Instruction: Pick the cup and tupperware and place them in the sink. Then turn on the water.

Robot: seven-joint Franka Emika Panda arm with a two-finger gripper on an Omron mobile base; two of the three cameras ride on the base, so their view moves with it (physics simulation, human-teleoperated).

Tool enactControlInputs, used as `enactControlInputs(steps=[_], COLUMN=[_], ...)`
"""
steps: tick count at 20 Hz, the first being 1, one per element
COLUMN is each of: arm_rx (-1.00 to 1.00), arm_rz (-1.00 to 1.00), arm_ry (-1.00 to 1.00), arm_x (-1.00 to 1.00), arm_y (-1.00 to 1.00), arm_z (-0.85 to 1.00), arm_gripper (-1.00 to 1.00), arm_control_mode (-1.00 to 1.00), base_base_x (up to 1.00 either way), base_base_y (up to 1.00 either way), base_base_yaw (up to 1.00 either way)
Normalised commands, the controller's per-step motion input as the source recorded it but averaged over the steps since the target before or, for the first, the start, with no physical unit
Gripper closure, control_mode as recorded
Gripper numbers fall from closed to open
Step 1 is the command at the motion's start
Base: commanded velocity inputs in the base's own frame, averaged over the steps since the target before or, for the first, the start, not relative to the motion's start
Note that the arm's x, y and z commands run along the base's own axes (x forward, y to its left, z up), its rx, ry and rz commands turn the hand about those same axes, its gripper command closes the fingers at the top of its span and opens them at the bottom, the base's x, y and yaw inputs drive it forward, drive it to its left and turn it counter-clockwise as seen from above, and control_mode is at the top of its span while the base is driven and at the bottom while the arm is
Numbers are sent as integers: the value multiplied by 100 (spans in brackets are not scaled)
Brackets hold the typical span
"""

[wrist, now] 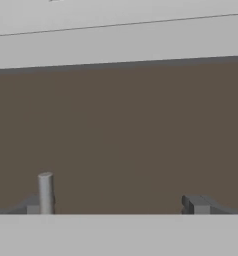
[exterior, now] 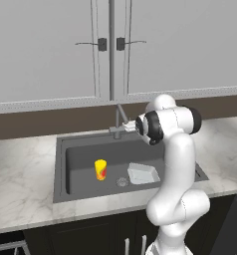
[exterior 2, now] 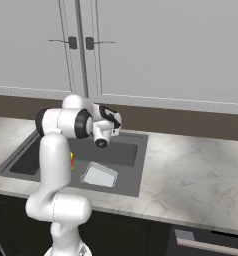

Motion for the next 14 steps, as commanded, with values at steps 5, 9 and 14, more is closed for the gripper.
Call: enactControlInputs(steps=[5,9,14], arm_rx=[6,7,7], arm_rz=[0,0,0], arm_ry=[0,0,0], arm_x=[0,0,0], arm_y=[-26,-29,-36], arm_z=[0,0,0], arm_gripper=[-100,-100,-100], arm_control_mode=[-100,-100,-100], base_base_x=[0,0,0], base_base_y=[0,0,0], base_base_yaw=[0,0,0])
